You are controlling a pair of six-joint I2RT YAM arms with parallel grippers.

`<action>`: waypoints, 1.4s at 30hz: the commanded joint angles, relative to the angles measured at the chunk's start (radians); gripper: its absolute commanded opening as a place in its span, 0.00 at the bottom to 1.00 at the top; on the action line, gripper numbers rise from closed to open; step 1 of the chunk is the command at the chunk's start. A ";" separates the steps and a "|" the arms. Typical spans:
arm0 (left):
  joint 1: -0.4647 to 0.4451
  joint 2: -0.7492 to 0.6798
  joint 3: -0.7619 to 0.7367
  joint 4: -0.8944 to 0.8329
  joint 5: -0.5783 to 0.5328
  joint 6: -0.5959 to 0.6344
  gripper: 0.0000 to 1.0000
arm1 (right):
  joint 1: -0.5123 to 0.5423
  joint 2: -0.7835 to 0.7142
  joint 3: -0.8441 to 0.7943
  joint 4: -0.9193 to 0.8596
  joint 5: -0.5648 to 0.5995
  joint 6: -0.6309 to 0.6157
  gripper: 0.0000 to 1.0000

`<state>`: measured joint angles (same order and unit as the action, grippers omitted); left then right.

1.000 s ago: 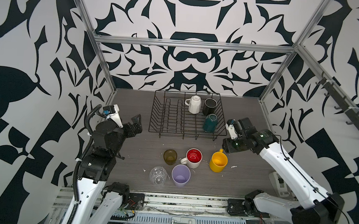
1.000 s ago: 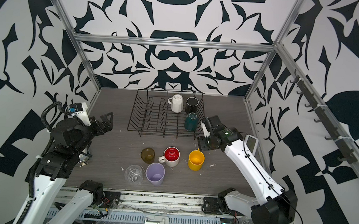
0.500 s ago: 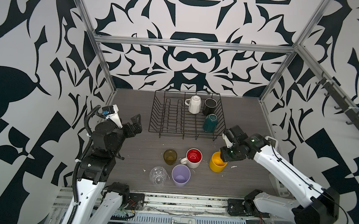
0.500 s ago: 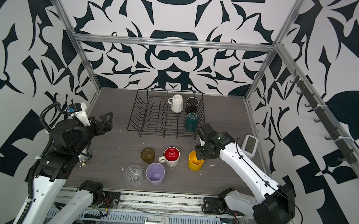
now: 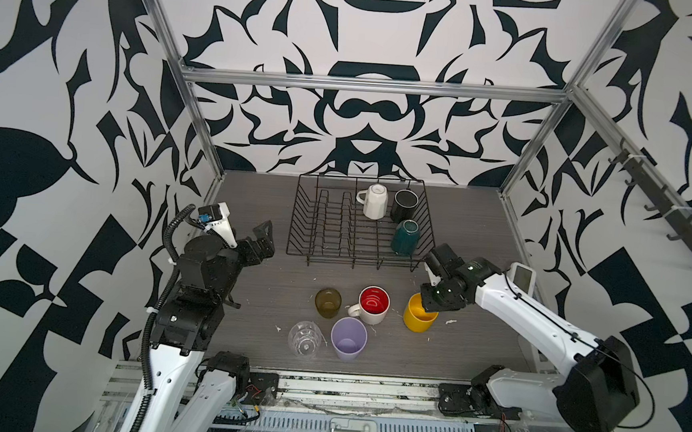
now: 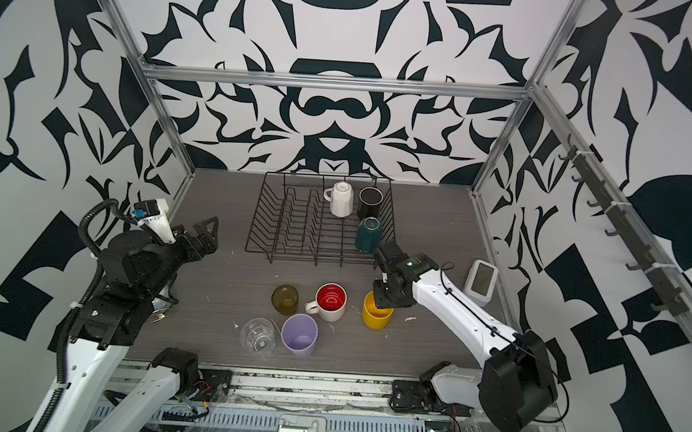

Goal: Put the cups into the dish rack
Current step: 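Move the right gripper down toward the yellow mug on the table, then close the right gripper on the yellow mug rim and lift it, then carry the yellow mug above the rack while the left gripper reaches toward it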

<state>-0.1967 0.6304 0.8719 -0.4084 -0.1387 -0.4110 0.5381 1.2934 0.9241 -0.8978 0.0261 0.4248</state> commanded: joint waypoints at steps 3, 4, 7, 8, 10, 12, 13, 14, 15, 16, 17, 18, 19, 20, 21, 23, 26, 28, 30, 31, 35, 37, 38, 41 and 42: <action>0.002 -0.003 -0.012 0.017 -0.010 0.009 0.99 | 0.004 0.031 -0.004 0.033 0.028 0.006 0.36; 0.002 -0.001 -0.014 0.019 -0.010 0.011 0.99 | 0.003 0.036 -0.005 0.037 0.025 0.003 0.32; 0.002 0.005 -0.016 0.022 -0.007 0.009 0.99 | 0.004 0.044 -0.003 0.046 0.017 -0.007 0.18; 0.002 0.006 -0.015 0.023 -0.006 0.009 0.99 | 0.004 0.043 0.002 0.044 0.017 -0.012 0.12; 0.002 0.007 -0.016 0.024 -0.006 0.010 0.99 | 0.004 0.039 0.010 0.037 0.021 -0.023 0.04; 0.002 0.008 -0.016 0.024 -0.009 0.009 0.99 | 0.005 0.032 0.022 0.026 0.030 -0.037 0.00; 0.002 0.010 -0.016 0.026 -0.009 0.009 0.99 | 0.005 0.028 0.030 0.019 0.034 -0.044 0.00; 0.002 0.010 -0.016 0.027 -0.008 0.009 0.99 | 0.004 0.021 0.038 0.011 0.037 -0.053 0.00; 0.003 0.012 -0.016 0.029 -0.007 0.008 0.99 | 0.005 0.016 0.045 0.004 0.038 -0.060 0.00; 0.002 0.013 -0.014 0.028 -0.007 0.006 0.99 | 0.004 0.010 0.054 -0.003 0.037 -0.068 0.00; 0.002 0.012 -0.014 0.030 -0.006 0.005 0.99 | 0.004 0.002 0.063 -0.016 0.037 -0.075 0.00; 0.002 0.015 -0.013 0.030 -0.006 0.003 0.99 | 0.005 -0.005 0.077 -0.032 0.037 -0.081 0.00; 0.002 0.015 -0.013 0.031 -0.005 0.001 0.99 | 0.004 -0.015 0.092 -0.051 0.034 -0.087 0.00; 0.002 0.017 -0.013 0.032 -0.004 0.000 0.99 | 0.004 -0.028 0.110 -0.070 0.032 -0.094 0.00; 0.002 0.017 -0.013 0.033 -0.003 -0.002 0.99 | 0.004 -0.043 0.124 -0.084 0.032 -0.098 0.00; 0.002 0.020 -0.012 0.037 0.001 -0.007 0.99 | 0.004 -0.081 0.162 -0.108 0.028 -0.100 0.00; 0.002 0.027 -0.012 0.046 0.011 -0.020 0.99 | 0.004 -0.137 0.223 -0.127 0.005 -0.105 0.00; 0.002 0.035 -0.012 0.052 0.020 -0.030 0.99 | 0.004 -0.167 0.260 -0.121 -0.018 -0.104 0.00; 0.002 0.045 -0.013 0.057 0.031 -0.043 0.99 | 0.003 -0.191 0.287 -0.092 -0.050 -0.094 0.00; 0.002 0.049 -0.014 0.063 0.039 -0.055 0.99 | 0.003 -0.203 0.295 -0.068 -0.069 -0.087 0.00; 0.002 0.068 -0.024 0.098 0.120 -0.116 0.99 | 0.004 -0.237 0.295 0.080 -0.159 -0.058 0.00; 0.003 0.073 -0.030 0.120 0.170 -0.136 0.99 | 0.004 -0.243 0.287 0.161 -0.203 -0.047 0.00; 0.002 0.076 -0.034 0.134 0.198 -0.145 0.99 | 0.004 -0.241 0.285 0.198 -0.222 -0.045 0.00; 0.002 0.087 -0.048 0.206 0.330 -0.174 0.99 | 0.003 -0.227 0.279 0.315 -0.287 -0.033 0.00; 0.002 0.093 -0.055 0.239 0.388 -0.186 0.99 | 0.003 -0.220 0.277 0.353 -0.308 -0.027 0.00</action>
<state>-0.1963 0.7170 0.8391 -0.2722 0.0872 -0.5472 0.5385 1.0821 1.1793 -0.7856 -0.1776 0.3656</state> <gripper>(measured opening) 0.994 0.084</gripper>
